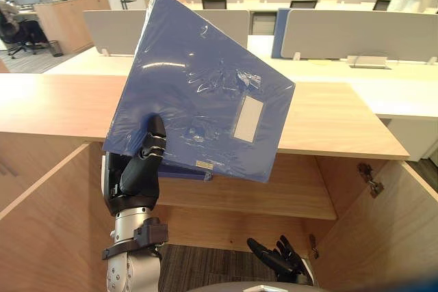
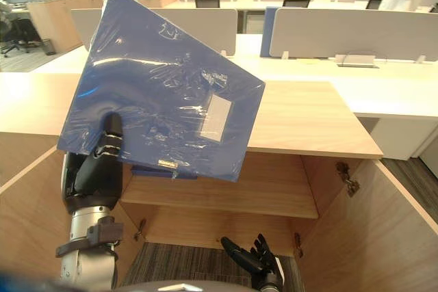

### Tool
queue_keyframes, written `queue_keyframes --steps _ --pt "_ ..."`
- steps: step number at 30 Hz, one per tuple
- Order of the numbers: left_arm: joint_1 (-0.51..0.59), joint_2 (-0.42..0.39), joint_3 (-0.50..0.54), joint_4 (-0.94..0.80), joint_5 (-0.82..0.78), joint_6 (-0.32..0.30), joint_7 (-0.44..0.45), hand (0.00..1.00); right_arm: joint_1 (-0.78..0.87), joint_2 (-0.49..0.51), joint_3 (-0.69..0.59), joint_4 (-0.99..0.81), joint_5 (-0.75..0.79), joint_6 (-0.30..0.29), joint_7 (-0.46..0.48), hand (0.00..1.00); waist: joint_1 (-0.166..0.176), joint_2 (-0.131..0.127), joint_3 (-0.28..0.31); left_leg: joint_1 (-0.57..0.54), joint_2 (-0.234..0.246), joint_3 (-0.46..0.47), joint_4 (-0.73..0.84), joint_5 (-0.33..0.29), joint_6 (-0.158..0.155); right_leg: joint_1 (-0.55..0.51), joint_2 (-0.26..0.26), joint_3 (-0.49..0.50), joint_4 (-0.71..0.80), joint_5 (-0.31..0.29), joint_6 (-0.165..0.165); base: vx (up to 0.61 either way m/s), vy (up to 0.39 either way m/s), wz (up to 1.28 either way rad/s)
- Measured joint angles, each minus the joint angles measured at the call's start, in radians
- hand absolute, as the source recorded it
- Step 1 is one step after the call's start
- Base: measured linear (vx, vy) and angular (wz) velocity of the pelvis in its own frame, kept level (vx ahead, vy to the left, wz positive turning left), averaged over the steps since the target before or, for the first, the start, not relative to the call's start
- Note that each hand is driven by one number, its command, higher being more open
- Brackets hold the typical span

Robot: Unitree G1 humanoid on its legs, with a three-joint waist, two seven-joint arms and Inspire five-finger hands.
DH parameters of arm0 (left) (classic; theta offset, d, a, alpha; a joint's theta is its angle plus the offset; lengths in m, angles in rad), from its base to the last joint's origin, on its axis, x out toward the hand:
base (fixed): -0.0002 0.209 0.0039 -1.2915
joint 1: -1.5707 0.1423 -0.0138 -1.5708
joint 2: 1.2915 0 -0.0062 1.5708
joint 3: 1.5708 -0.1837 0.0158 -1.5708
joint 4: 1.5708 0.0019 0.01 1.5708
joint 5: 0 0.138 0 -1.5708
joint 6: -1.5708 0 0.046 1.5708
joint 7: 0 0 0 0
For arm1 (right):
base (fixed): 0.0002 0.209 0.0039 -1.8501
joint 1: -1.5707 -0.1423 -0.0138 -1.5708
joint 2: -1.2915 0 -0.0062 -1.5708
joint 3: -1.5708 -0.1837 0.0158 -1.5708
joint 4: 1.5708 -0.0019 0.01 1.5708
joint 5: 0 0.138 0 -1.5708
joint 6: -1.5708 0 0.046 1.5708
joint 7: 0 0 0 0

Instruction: Walk over to the cabinet, pick up the folder, carry it to the office cabinet, place the folder inside the office cabinet, then close the office cabinet door

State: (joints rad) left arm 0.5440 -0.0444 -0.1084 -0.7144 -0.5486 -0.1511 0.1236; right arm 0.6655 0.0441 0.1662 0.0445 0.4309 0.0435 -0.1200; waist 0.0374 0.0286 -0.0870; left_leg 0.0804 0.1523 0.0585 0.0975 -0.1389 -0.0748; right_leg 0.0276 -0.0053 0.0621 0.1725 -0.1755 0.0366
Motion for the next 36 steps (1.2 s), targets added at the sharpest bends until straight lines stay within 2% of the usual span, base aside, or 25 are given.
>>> queue_keyframes --steps 7,11,14,20,23,30,36 --pt "0.001 -0.002 0.018 -0.002 0.0 0.003 -0.004 0.0 0.019 0.032 -0.034 -0.327 -0.136 0.018 -0.008 1.0 -0.024 0.009 0.016 0.01 0.014 0.09 0.014 -0.022 -0.004 -0.056 0.022 0.085 0.045 -0.006 -0.002 -0.01 0.026 -0.42" --pt "0.002 -0.008 0.018 -0.002 0.0 0.003 -0.007 0.0 -0.009 0.042 -0.031 -0.511 -0.346 0.017 -0.015 1.0 -0.034 0.008 0.025 0.02 0.018 0.14 0.014 -0.023 -0.004 -0.081 0.035 0.139 0.059 -0.006 -0.002 0.01 0.024 -0.37" --pt "0.0 -0.015 0.015 -0.002 0.001 0.001 -0.007 0.0 -0.041 0.045 -0.03 -0.575 -0.475 0.011 -0.04 1.0 -0.045 0.009 0.025 0.022 0.018 0.155 0.014 -0.024 -0.004 -0.09 0.039 0.161 0.062 -0.004 0.0 0.01 0.022 -0.25" --pt "0.0 -0.04 0.013 -0.002 0.012 0.0 -0.01 0.0 -0.053 0.045 -0.035 -0.627 -0.594 -0.016 -0.08 1.0 -0.046 0.016 0.023 0.02 0.018 0.153 0.014 -0.023 -0.004 -0.091 0.036 0.17 0.056 -0.002 0.005 0.01 0.012 -0.05" --pt "0.0 -0.039 0.015 -0.002 0.022 -0.002 -0.011 0.0 -0.088 0.03 -0.04 -0.642 -0.668 -0.026 -0.09 1.0 -0.046 0.029 0.014 0.019 0.015 0.145 0.011 -0.023 -0.004 -0.083 0.031 0.165 0.046 0.001 0.009 -0.02 0.026 0.07" --pt "-0.046 -0.021 0.02 0.002 0.051 -0.031 -0.024 0.0 -0.204 -0.025 -0.073 -0.641 -0.675 -0.026 -0.099 1.0 -0.044 0.05 -0.001 0.004 0.004 0.114 0.003 -0.02 0.002 -0.073 0.019 0.142 0.015 0.021 0.023 -0.05 0.025 0.12" --pt "-0.135 0.049 0.057 0.004 0.088 -0.065 -0.06 0.0 -0.284 -0.061 -0.11 -0.63 -0.645 -0.027 -0.067 1.0 -0.044 0.05 -0.001 0.004 -0.012 0.078 0.001 -0.015 0.009 -0.055 0.0 0.12 0.007 0.029 0.03 -0.07 0.037 0.14"
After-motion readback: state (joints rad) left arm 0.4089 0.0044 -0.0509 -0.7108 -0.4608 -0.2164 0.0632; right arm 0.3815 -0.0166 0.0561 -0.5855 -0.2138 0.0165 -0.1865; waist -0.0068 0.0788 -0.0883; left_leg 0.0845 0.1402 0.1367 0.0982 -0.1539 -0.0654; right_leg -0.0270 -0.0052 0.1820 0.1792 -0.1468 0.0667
